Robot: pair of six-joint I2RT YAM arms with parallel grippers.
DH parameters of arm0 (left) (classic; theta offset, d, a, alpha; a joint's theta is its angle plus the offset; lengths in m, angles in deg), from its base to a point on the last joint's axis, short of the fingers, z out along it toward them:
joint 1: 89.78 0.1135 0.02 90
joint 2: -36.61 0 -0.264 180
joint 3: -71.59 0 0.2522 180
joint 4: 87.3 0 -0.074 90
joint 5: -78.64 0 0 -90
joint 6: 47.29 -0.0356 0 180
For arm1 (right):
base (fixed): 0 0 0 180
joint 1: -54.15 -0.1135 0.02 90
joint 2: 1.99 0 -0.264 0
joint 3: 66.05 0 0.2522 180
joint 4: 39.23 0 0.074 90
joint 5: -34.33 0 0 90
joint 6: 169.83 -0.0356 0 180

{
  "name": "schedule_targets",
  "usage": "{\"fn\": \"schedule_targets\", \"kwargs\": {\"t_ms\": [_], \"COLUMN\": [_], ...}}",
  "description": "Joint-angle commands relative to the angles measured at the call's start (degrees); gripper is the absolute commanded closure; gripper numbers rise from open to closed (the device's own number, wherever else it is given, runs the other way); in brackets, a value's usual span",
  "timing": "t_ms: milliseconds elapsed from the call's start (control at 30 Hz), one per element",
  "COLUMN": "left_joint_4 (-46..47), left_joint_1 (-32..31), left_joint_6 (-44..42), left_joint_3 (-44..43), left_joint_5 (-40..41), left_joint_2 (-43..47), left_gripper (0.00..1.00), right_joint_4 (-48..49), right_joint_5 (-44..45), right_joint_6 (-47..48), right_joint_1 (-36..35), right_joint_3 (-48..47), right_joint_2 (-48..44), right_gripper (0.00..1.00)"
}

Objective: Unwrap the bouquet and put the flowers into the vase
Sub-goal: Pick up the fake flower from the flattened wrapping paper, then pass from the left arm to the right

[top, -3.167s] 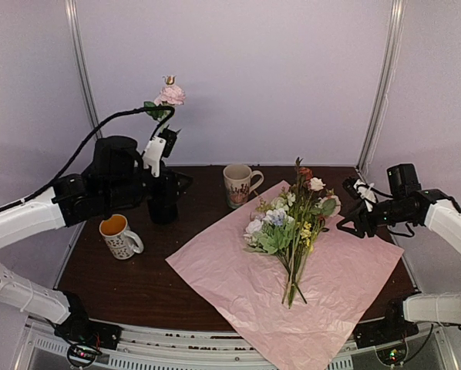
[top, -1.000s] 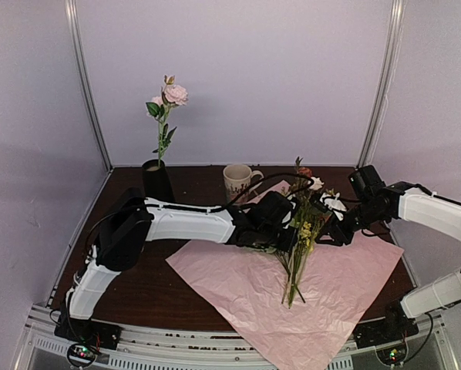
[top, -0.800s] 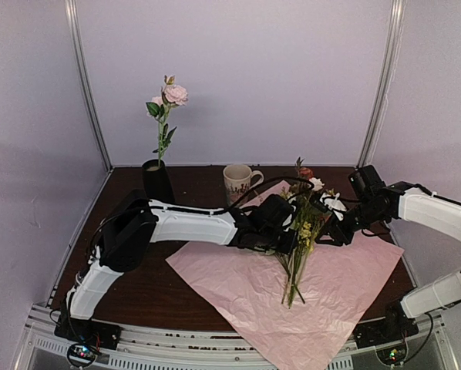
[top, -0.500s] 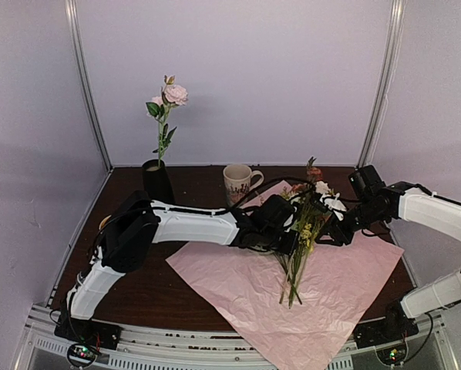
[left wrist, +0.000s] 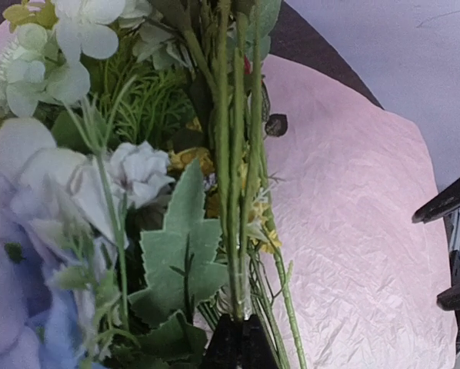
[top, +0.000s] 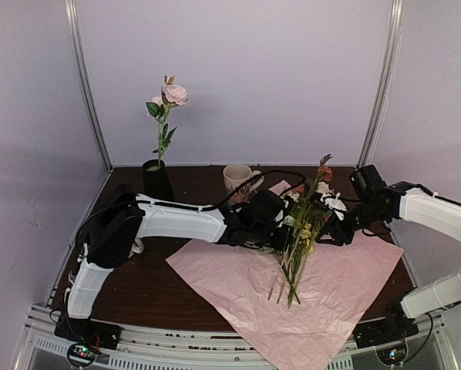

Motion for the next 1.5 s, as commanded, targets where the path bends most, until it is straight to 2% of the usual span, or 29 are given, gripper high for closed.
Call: {"fn": "schedule_targets", "kwargs": {"t_ms": [0,200,333,467,567,833,900,967,1133,1200,1233,1300,1367,1467], "left_joint_4": [9.43,30.27,41.69,48.34,52.78,58.88,59.36,59.56,59.6,59.64,59.63,59.24,58.65,57.16], "left_joint_1": [1.16,2.61,3.69,4.18,4.5,4.82,4.82,4.9,4.99,5.08,5.08,5.29,5.63,6.36], "left_joint_6": [1.05,1.12,2.94,4.38,6.06,11.38,12.41,12.96,13.12,12.94,12.79,12.43,12.59,13.03], "left_joint_3": [3.75,17.35,23.03,23.97,23.35,22.15,22.28,22.37,22.72,22.87,22.9,22.75,22.05,20.11], "left_joint_5": [-3.13,-7.43,-10.3,-12.79,-13.91,-15.24,-15.32,-15.69,-15.73,-15.67,-15.77,-15.88,-15.93,-16.69], "left_joint_2": [5.42,13.05,16.22,17.76,18.25,18.26,18.26,18.34,18.93,19.07,18.98,18.77,18.13,16.88], "left_gripper": [1.0,1.0,1.0,1.0,1.0,1.0,1.0,1.0,1.0,1.0,0.99,0.83,0.71,0.66], "right_joint_4": [-0.01,-1.11,-1.95,-4.53,-4.38,-4.28,-1.73,1.33,2.16,2.58,2.8,2.73,2.09,0.05], "right_joint_5": [-0.78,-4.81,-14.83,-22.43,-23.96,-26.75,-26.49,-25.53,-25.72,-26.02,-26.26,-26.68,-26.65,-25.82], "right_joint_6": [0.52,0.65,0.22,0.15,-2.48,-0.58,-2.57,-5.87,-7.99,-8.24,-8.35,-8.06,-7.28,-5.2], "right_joint_1": [0.22,0.84,0.85,-0.33,-2.22,-9.32,-10.69,-11.25,-11.4,-11.43,-11.46,-11.47,-11.47,-11.82], "right_joint_3": [0.37,-0.13,-0.86,-3.66,-5.97,-9.28,-9.98,-10.12,-10.18,-9.43,-9.01,-8.24,-7.88,-7.89], "right_joint_2": [-1.47,-3.71,-8.49,-9.27,-7.18,-1.3,-0.11,1.04,3.9,3.68,3.35,2.74,2.26,1.99], "right_gripper": [0.62,0.61,0.51,0.43,0.42,0.41,0.45,0.53,0.9,1.0,1.0,1.0,1.0,1.0]}}
